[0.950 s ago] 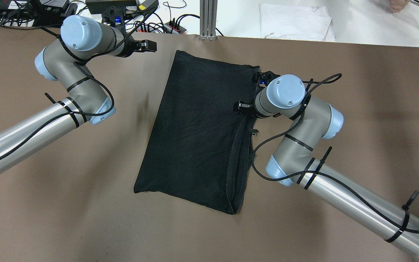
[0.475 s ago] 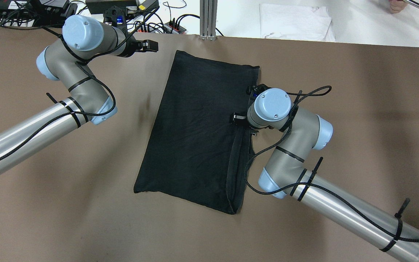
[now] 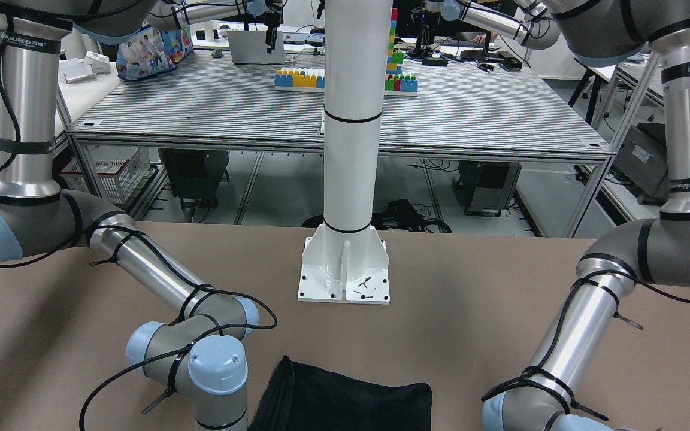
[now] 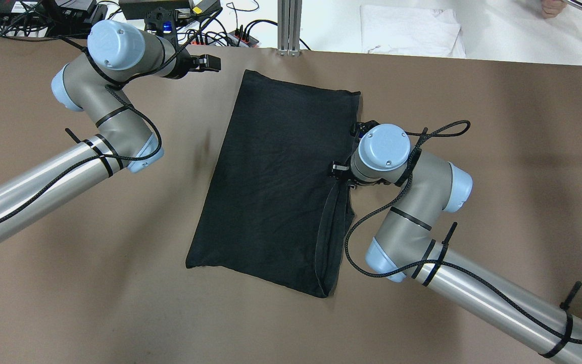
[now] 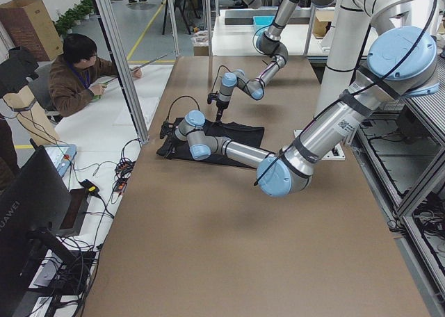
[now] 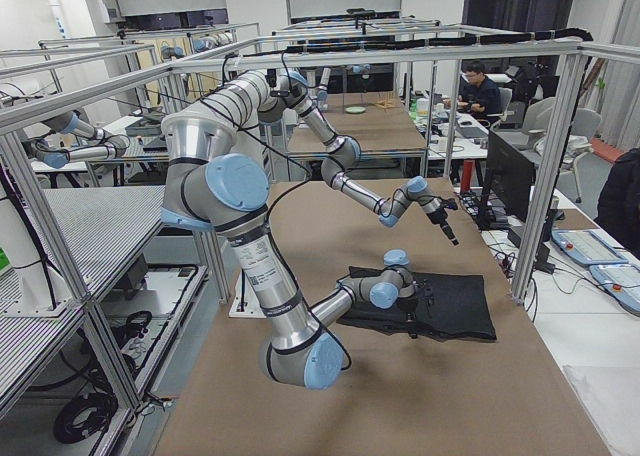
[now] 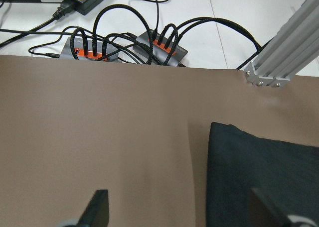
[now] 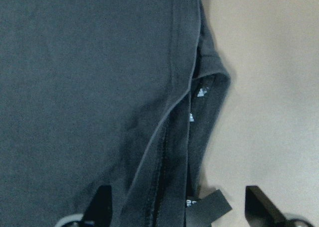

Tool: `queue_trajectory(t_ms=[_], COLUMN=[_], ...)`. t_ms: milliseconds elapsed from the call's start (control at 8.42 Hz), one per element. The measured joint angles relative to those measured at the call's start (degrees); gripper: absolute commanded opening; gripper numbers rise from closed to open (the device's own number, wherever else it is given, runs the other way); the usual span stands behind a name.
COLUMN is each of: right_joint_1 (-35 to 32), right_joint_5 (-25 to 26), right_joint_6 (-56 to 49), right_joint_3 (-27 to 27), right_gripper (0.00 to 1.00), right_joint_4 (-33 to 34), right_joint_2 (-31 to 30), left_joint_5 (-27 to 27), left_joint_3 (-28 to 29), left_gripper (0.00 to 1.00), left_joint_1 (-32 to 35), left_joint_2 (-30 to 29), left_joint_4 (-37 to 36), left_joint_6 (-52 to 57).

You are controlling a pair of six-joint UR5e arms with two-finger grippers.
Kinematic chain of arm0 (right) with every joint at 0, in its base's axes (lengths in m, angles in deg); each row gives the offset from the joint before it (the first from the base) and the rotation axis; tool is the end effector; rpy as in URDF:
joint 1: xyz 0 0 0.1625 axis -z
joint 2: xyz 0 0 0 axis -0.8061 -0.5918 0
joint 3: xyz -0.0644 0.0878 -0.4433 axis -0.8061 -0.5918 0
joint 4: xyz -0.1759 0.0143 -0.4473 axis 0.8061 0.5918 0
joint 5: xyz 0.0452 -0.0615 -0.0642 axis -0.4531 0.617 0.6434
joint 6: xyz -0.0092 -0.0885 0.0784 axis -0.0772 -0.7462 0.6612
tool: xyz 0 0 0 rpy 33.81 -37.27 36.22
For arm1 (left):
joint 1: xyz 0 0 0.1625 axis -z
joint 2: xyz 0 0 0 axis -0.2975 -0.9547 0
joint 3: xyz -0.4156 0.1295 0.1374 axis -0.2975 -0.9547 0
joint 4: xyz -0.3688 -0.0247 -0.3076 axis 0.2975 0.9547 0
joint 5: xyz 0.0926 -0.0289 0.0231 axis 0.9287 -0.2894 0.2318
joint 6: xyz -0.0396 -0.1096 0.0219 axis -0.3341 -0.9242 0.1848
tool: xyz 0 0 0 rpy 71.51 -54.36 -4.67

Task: Fold clothes
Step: 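Smooth the side edge of the folded shirt with the right gripper, then slide the right gripper down the shirt's side edge toward the robot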

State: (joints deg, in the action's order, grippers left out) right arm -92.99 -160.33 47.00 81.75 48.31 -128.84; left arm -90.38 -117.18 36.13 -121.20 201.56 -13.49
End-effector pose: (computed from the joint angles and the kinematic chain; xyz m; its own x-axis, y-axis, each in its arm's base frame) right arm -0.5768 -0.6156 0.3186 0.6978 0.1337 0.7037 -0.3009 0.9463 0.1185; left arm 0.4668 -0.8142 0.2862 0.5343 0.0689 -0.8425 0.4832 0.7929 0.3712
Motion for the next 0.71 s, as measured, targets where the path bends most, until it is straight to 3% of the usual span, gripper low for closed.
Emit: queue_trajectory(t_ms=[713], right_joint_1=[-0.17], right_joint_5=[-0.39], right_joint_6=[-0.70], right_joint_3=[3.99], right_gripper=[0.94], right_joint_4=[0.18], right_joint_2=[-4.09], left_joint_5=[0.08], left_joint_3=[0.06], left_gripper=[1.00], left_joint_1=[-0.28], left_joint_2=[-0.14], left_joint_4=[-0.05], left_joint_6=[-0.34])
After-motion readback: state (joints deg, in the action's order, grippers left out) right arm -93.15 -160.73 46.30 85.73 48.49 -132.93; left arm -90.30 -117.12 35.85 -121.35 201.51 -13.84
